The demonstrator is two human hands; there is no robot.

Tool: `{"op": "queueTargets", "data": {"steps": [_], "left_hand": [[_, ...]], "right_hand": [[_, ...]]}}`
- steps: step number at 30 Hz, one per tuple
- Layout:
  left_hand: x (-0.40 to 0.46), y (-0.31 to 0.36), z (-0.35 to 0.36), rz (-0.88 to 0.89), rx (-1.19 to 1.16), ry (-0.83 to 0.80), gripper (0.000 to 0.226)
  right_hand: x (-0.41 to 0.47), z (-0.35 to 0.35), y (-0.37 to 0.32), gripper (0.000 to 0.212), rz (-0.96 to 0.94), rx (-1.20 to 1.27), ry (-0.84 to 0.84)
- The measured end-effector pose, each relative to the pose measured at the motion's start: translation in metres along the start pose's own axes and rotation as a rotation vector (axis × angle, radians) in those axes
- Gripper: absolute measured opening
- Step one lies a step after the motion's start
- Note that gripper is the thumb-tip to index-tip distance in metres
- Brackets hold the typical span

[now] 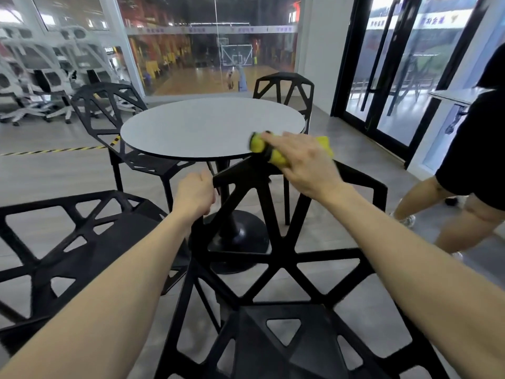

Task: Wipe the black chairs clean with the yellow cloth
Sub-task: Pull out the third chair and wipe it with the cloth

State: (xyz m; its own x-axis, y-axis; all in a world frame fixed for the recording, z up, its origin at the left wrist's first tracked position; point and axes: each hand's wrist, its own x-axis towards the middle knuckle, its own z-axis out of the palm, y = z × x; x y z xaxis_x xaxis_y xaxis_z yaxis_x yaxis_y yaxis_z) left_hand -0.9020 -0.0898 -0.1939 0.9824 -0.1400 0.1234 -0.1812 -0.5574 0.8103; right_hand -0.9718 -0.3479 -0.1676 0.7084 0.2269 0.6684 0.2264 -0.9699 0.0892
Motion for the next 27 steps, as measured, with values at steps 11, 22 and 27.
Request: {"op": "queueTargets", "data": {"steps": [11,22,27], "left_hand": [[-0.003,0.003,0.000,-0.013,-0.017,-0.023,0.058],[-0.006,0.006,-0.004,-0.024,-0.011,-0.034,0.058],[-0.002,0.005,-0.004,-0.042,-0.042,-0.046,0.044]], "right_hand": [[-0.134,0.052,-0.057,0.060,-0.250,0.162,-0.137],[0.009,0.013,-0.051,0.050,0.428,-0.098,0.202],[0.022,0.052,-0.085,0.060,0.354,-0.103,0.200]]}}
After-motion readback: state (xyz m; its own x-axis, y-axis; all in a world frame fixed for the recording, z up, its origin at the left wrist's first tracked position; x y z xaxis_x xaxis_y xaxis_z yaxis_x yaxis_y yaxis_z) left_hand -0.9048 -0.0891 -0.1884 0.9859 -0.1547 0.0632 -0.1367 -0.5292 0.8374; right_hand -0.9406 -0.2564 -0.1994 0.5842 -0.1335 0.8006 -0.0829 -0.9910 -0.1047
